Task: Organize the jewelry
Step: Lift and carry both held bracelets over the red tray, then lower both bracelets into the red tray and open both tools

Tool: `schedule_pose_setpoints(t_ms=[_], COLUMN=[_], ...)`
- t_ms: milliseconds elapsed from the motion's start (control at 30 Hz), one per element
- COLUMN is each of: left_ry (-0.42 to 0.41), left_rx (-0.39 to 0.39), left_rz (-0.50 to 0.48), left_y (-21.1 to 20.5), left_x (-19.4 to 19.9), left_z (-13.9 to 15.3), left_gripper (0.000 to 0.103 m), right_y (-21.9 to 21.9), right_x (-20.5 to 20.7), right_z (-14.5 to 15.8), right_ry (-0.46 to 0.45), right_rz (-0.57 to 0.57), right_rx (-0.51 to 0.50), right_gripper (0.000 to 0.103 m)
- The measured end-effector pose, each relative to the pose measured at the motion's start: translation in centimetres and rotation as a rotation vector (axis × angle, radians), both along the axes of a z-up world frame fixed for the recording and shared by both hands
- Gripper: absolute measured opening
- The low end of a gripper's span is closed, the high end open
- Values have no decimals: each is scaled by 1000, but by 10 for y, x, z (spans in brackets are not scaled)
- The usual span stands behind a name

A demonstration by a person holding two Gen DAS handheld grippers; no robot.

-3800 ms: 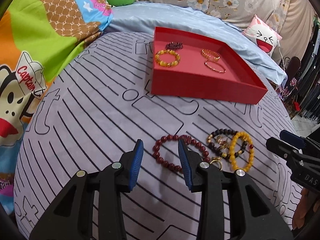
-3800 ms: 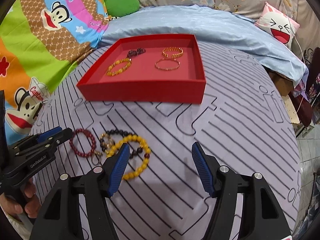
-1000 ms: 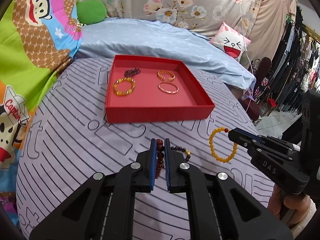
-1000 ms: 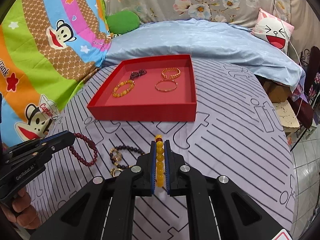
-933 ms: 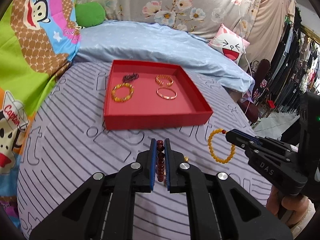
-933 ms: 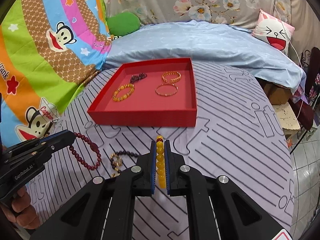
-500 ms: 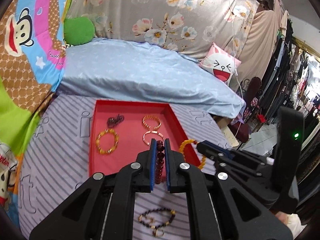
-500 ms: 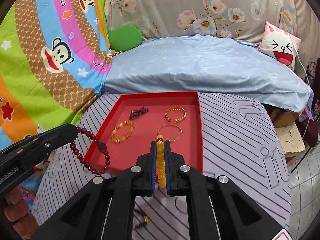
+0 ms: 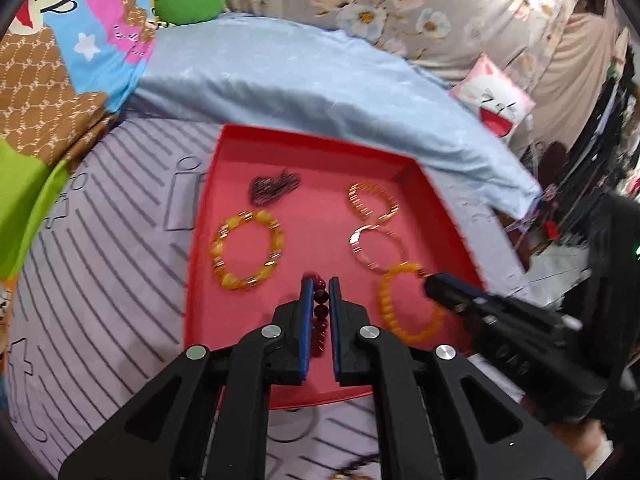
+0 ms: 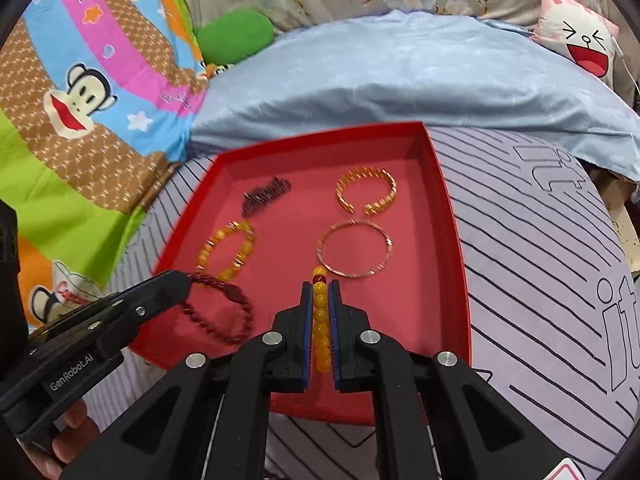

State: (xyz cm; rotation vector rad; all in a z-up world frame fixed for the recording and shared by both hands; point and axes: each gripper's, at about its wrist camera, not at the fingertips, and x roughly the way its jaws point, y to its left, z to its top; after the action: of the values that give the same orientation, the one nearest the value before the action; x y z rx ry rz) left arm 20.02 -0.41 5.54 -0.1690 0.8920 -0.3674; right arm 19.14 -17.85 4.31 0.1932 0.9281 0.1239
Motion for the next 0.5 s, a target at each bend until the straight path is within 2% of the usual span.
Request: schedule_pose_setpoints(t_ms=[267,400,433,467,500], left_ry=[-13,-15,-19,-30,-37], left_rx=[114,132,134,133,128], left_rz=[47,61,65,70,68], left_y=[7,10,10,10,11], left_x=[-3,-4,-4,-6,-7], left_z=[-19,-24,-24,-23,-22], left_gripper=[8,8,8,11,21], right_y=[-3,0,0,0,-1], right_x=[1,-1,-1,-2,-3], right_z=[-15,-13,-11,-11,-9], right_ry=[13,-9,-17,-20,-26], right_rz=[-14,-10,-11,-12,-15], right_rx=[-66,-110,-112,-112,-110], right_gripper=[7,8,11,12,14])
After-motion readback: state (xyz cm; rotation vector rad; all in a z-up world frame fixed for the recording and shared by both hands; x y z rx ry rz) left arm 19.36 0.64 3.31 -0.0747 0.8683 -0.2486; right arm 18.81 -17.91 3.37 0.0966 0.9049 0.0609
